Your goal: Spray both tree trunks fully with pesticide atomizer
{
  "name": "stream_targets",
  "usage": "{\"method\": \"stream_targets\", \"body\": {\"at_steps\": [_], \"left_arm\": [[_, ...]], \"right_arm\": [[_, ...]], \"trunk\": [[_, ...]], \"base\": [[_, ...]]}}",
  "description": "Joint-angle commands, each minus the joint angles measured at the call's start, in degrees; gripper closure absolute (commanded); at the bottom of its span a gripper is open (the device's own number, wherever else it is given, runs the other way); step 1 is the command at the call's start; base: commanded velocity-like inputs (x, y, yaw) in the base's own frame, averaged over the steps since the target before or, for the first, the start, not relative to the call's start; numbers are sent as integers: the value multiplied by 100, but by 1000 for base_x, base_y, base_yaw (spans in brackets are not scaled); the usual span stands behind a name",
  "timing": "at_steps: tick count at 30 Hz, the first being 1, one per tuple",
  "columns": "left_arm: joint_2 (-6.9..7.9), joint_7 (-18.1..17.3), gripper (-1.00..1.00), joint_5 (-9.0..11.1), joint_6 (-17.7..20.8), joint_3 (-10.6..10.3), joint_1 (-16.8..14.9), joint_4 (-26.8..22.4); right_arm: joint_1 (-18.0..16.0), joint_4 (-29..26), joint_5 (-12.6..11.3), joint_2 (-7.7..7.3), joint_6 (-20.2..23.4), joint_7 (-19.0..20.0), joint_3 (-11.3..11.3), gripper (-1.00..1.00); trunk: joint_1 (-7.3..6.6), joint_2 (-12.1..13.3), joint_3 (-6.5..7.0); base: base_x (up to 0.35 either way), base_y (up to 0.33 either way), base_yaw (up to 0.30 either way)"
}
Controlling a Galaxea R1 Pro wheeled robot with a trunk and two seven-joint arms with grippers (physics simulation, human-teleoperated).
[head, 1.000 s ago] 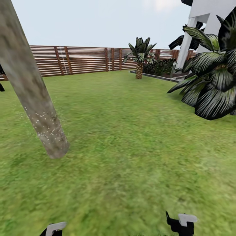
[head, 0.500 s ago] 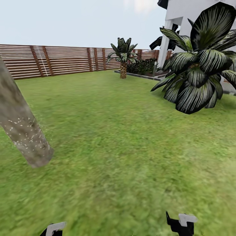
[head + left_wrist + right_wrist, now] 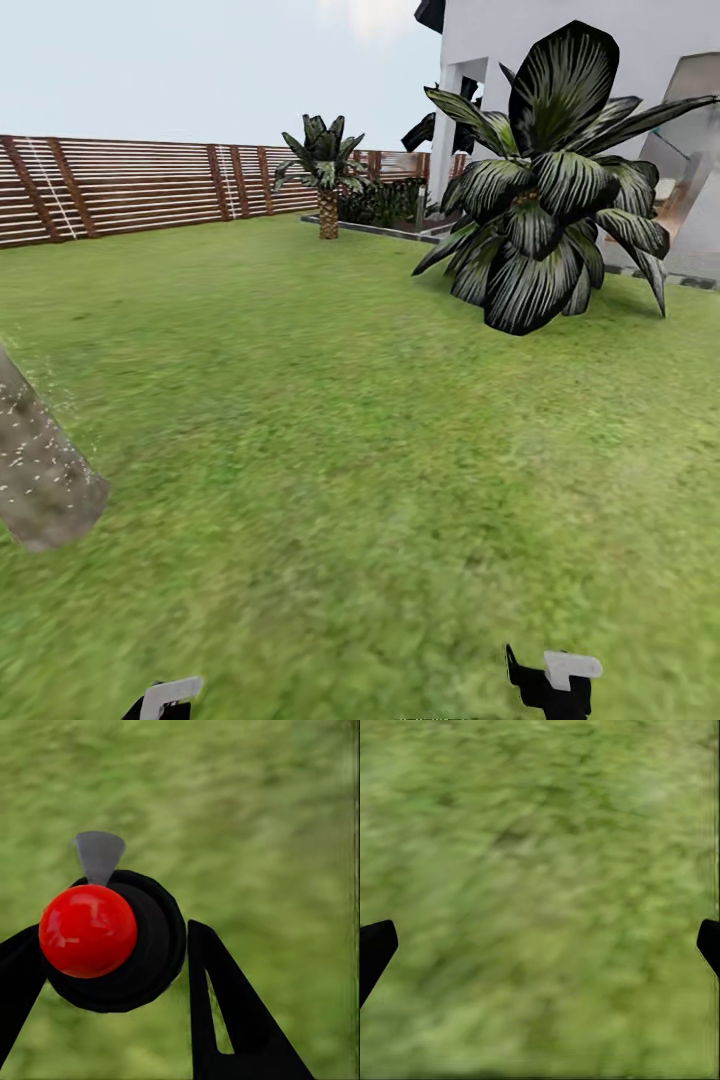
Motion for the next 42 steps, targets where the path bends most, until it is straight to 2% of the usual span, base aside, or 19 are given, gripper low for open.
{"method": "stream_targets", "body": {"at_steps": [1, 42], "left_arm": [[0, 0, 100, 0, 0, -1, 0, -3], [-17, -9, 100, -8, -3, -18, 0, 2]], "right_arm": [[0, 0, 0, 0, 0, 0, -1, -100], [0, 13, 8, -9, 5, 0, -1, -100]], "trunk": [[0, 0, 0], [0, 0, 0]], "base": [[0, 0, -300], [0, 0, -300]]}}
